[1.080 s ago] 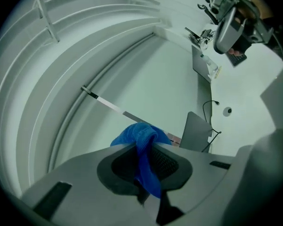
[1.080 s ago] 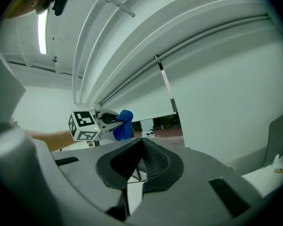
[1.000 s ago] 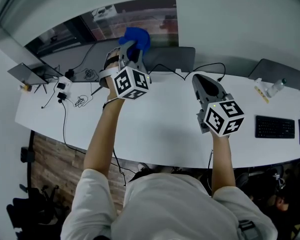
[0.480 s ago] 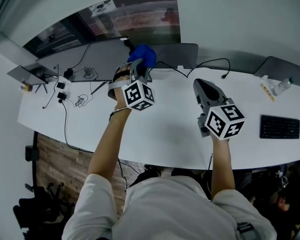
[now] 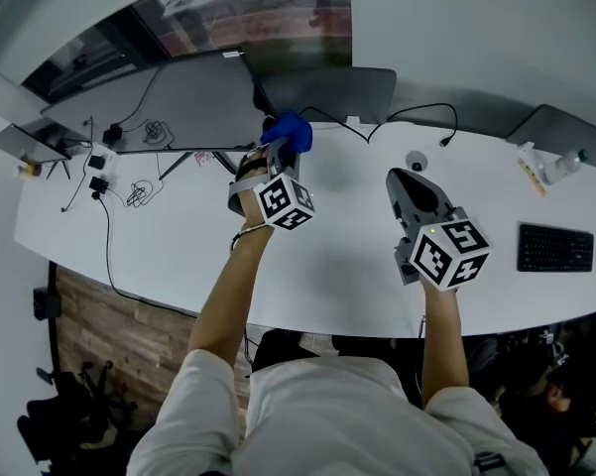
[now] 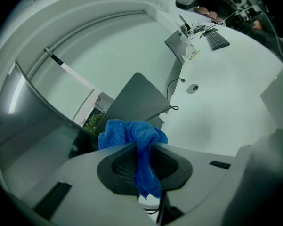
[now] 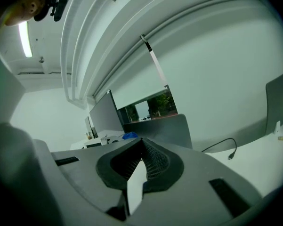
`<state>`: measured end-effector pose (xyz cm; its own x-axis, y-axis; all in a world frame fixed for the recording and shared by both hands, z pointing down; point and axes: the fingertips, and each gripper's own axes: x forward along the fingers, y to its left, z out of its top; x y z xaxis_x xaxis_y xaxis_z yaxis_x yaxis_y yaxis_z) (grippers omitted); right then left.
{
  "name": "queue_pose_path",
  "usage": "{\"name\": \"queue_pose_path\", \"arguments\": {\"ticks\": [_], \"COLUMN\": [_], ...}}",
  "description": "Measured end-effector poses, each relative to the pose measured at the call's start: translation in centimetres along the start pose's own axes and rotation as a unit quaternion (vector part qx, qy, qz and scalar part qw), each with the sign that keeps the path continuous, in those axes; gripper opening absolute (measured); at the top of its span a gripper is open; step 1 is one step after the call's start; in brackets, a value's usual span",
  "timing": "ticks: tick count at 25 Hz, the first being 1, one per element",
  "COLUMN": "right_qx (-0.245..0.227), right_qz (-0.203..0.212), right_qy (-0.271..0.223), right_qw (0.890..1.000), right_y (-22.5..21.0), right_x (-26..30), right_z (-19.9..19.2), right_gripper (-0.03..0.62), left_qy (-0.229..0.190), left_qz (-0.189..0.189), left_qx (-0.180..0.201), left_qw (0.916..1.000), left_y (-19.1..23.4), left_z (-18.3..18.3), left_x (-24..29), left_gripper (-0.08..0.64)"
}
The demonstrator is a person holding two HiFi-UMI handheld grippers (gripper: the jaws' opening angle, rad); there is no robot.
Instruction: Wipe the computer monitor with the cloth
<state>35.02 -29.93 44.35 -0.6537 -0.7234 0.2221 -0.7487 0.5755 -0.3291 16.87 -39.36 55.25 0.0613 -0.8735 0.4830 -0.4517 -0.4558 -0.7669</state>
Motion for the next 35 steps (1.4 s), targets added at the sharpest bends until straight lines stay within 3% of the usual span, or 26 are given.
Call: {"name": "queue_pose_path", "arguments": {"ticks": [4, 11, 16, 20, 24, 31, 35], "right_qx": [0.007, 0.013, -0.002, -0.027, -0.048, -0.102, -0.137], "right_qz": [-0.013, -0.042, -0.082, -0.105, -0.116, -0.133, -0.145], "right_qy": [0.013, 0.013, 0.004, -0.006, -0.021, -0.043, -0.059], "right_qw": [1.000, 0.999, 0.997, 0.994, 0.992, 0.985, 0.978], "right_y": [0.5, 3.7, 7.9, 12.2, 16.4, 24.3, 28.2], "right_x": [-0.1, -1.1, -2.3, -3.2, -3.2, -2.4, -2.3], "right_z": [-2.3, -3.2, -2.9, -2.3, -1.3, 0.1, 1.0], "right_gripper": [0.014, 0.014, 0.014, 0.014, 0.014, 0.014, 0.014], "left_qy": [0.004, -0.028, -0.077, -0.126, -0.195, -0.285, -0.314], "left_qz": [-0.025, -0.097, -0.139, -0.160, -0.174, -0.146, -0.122], "left_qx": [-0.023, -0.048, -0.106, -0.191, -0.279, -0.329, -0.334], "left_qw": [0.9994, 0.9937, 0.9816, 0.9601, 0.9241, 0.8884, 0.8804], "left_y": [-2.7, -7.5, -8.0, -5.7, -1.7, 7.0, 10.5], "left_z": [-2.8, -4.5, -5.6, -6.7, -7.3, -10.8, -13.1], "left_x": [1.2, -0.1, -4.2, -8.7, -13.7, -23.5, -28.5], "left_gripper": [0.075, 0.075, 0.075, 0.075, 0.075, 0.075, 0.075]}}
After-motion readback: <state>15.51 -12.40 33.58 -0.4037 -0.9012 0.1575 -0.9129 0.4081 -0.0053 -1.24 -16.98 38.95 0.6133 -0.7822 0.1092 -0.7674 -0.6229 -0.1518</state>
